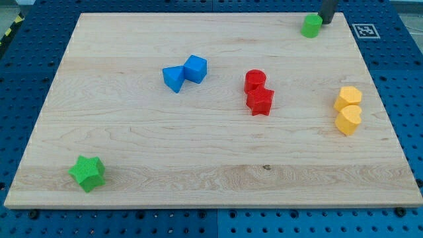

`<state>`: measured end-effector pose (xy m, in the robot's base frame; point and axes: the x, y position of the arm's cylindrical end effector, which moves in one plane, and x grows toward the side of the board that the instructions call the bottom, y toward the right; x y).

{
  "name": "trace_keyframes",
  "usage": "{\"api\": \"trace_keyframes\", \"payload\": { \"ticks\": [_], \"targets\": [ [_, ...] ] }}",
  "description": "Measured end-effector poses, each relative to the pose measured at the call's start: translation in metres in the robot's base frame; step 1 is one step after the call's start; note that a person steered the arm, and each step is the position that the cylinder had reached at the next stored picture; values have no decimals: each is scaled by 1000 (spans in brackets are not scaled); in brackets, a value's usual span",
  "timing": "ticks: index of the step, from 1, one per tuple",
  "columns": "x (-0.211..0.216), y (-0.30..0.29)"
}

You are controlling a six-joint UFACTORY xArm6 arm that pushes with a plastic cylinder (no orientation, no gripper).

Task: Slide the green circle vertically to the top of the red star

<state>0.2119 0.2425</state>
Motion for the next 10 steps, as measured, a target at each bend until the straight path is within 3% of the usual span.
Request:
{"api": "trace_keyframes", "payload": {
  "ticks": [5, 10],
  "targets": [
    [20, -41],
    [36, -3]
  ]
}}
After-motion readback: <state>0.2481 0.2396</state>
